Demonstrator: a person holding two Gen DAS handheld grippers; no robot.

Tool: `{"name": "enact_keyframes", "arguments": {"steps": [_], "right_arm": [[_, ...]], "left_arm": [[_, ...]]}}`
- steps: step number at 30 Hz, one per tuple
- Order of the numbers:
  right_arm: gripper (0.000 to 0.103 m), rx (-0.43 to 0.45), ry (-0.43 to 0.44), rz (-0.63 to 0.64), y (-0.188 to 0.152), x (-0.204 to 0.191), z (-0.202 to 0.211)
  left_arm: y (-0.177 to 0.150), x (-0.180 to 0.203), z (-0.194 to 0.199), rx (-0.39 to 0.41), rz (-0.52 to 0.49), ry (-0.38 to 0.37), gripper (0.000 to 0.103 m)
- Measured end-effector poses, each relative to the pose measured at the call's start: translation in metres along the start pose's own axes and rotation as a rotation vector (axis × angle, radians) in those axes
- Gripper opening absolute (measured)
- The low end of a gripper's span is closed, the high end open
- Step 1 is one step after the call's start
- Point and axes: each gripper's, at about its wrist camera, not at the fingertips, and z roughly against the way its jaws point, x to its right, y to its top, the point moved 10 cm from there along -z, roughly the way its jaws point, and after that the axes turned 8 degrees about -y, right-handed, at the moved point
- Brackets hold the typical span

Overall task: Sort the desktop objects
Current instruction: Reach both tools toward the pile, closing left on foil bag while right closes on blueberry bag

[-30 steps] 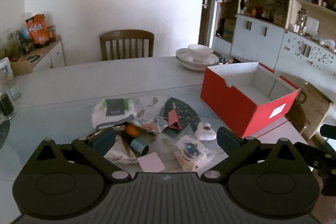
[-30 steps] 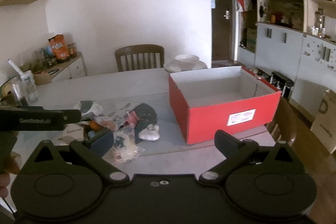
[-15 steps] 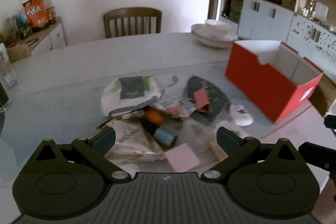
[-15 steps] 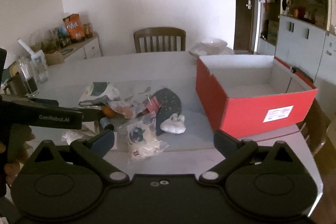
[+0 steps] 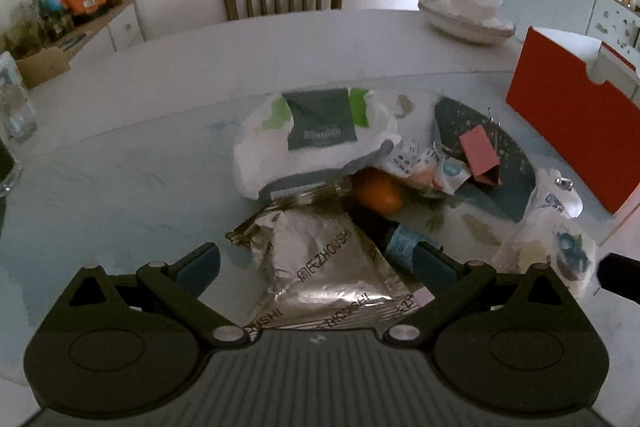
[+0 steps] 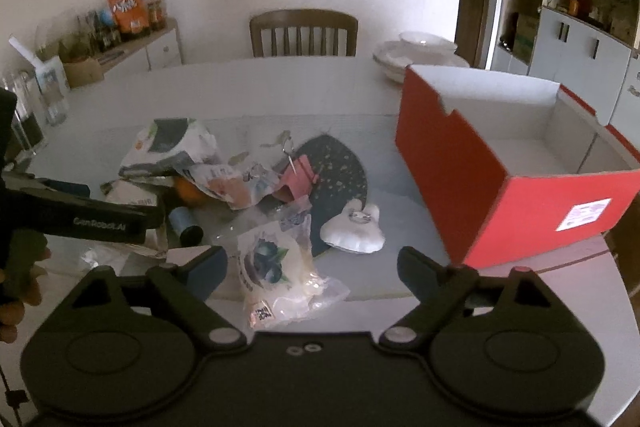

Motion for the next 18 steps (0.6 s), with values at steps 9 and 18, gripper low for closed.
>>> {"name": "enact_keyframes", "arguments": {"steps": [9, 18], "right_arm": [[0.086, -0.072, 0.028, 0.047, -0.004, -0.023, -0.03], [0.075, -0.132, 0.031, 0.052, -0.006, -0.029, -0.051]], "left_arm": [[-0.006, -0.009, -0.012, -0.027, 0.042, -0.053, 0.102], [-0.006, -0.017, -0.021, -0.056, 0.092, -0.133, 0.092]]}}
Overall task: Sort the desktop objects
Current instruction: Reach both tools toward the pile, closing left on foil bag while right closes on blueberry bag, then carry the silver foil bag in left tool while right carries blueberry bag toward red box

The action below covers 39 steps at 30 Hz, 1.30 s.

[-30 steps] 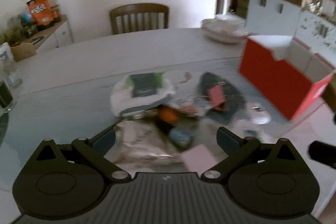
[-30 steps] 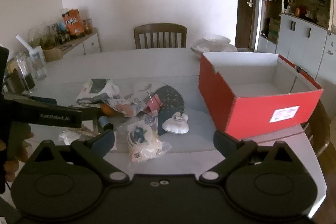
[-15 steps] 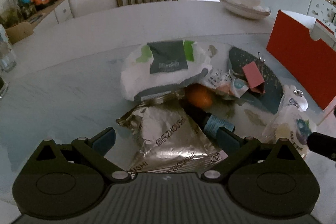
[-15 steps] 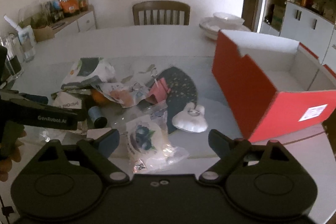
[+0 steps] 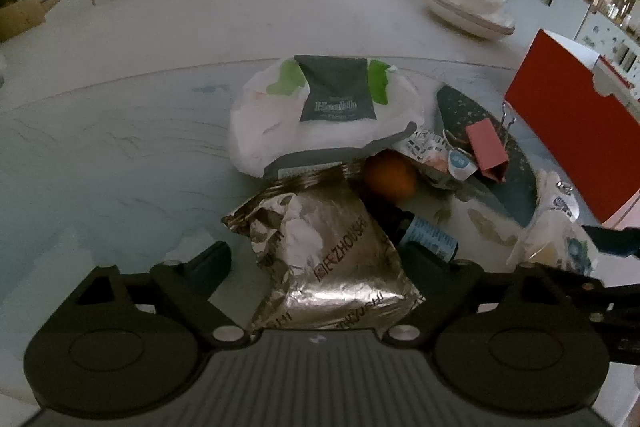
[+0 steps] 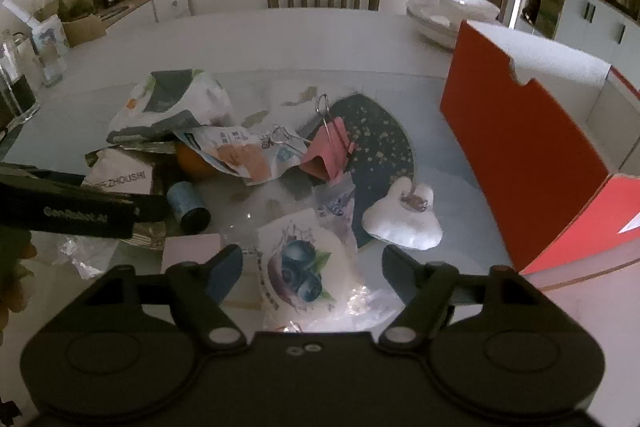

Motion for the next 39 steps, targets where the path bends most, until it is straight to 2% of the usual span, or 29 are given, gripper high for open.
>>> {"name": "enact_keyframes", "arguments": {"steps": [4, 8, 16, 21, 28, 39], "right_arm": [[0.069, -0.03, 0.001, -0.008, -0.003, 0.0, -0.006], [0.059, -0.062, 0.005, -0.02, -0.006, 0.0, -0.012], [0.054, -0.087, 0.013, -0.031, -0.005, 0.008, -0.012], [0.053, -0.078, 0.026, -0.019, -0.004, 0.015, -0.007], [0.053, -0.053, 0.087, 0.02, 0.0, 0.023, 0.01], [0.053, -0.031, 0.18, 0.078, 0.006, 0.052, 0.039]], "left_arm": [[0.003, 0.001, 0.0, 0.0, -0.005, -0.024, 0.076], [0.004, 0.002, 0.001, -0.004, -0.002, -0.042, 0.07], [0.004, -0.001, 0.004, -0.006, 0.027, -0.046, 0.055], [0.003, -0.001, 0.011, 0.004, 0.041, -0.03, 0.051], [-0.004, 0.002, 0.031, 0.029, 0.09, 0.0, 0.05], [-0.016, 0.035, 0.066, 0.065, 0.15, 0.044, 0.05]]}}
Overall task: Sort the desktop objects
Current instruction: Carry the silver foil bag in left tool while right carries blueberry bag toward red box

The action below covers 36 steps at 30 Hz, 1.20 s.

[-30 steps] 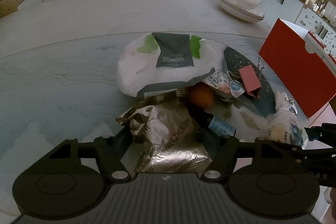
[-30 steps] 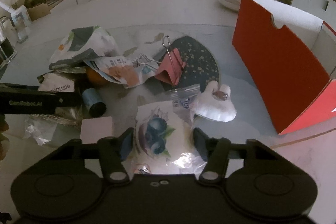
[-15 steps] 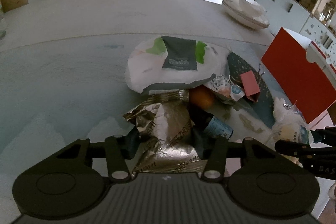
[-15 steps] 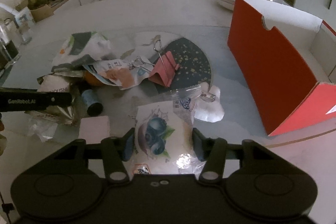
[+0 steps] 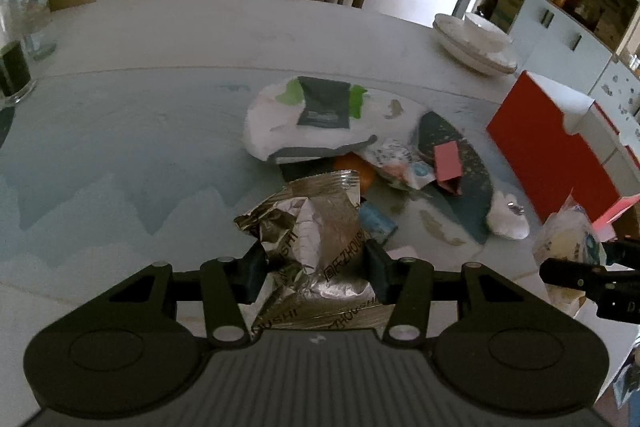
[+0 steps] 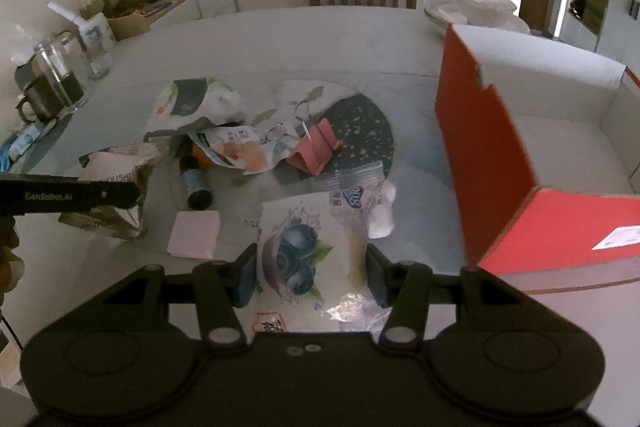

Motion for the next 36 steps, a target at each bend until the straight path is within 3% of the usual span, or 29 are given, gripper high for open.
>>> {"name": "enact_keyframes", "arguments": {"steps": [6, 18, 36], "right_arm": [[0.053, 0.032, 0.039, 0.014, 0.012, 0.02, 0.025], [0.053, 0.112, 0.033, 0.032, 0.044, 0.074, 0.066], [0.053, 0.134, -0.056, -0.049, 0.066, 0.187, 0.063]], "left_arm": [[0.005, 0.029, 0.014, 0.029, 0.009, -0.027, 0.05], [0.032, 0.118, 0.018, 0.063, -0.106, -0.107, 0.05], [0.076, 0.237, -0.02, 0.046, -0.273, -0.225, 0.05]]}}
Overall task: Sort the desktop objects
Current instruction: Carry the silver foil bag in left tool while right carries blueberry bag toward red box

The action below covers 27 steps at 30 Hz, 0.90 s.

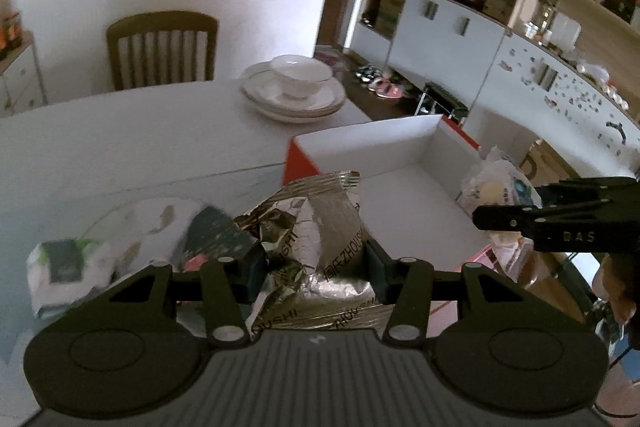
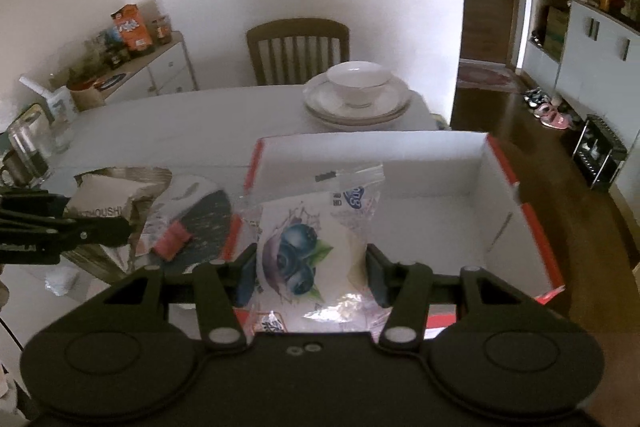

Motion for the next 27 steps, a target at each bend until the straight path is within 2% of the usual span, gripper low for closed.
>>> {"name": "enact_keyframes", "arguments": {"steps": [14, 27], "right_arm": [[0.053, -0.016, -0.075, -0.006, 0.007, 0.064, -0.024], [0.053, -0.062, -0.07, 0.037, 0.006, 0.088, -0.057]], "left_arm": [[0.036, 0.053, -0.071, -0.054, -0.085, -0.035, 0.05], [0.049, 0.065, -0.143, -0.157, -0.143, -0.025, 0.05]]}}
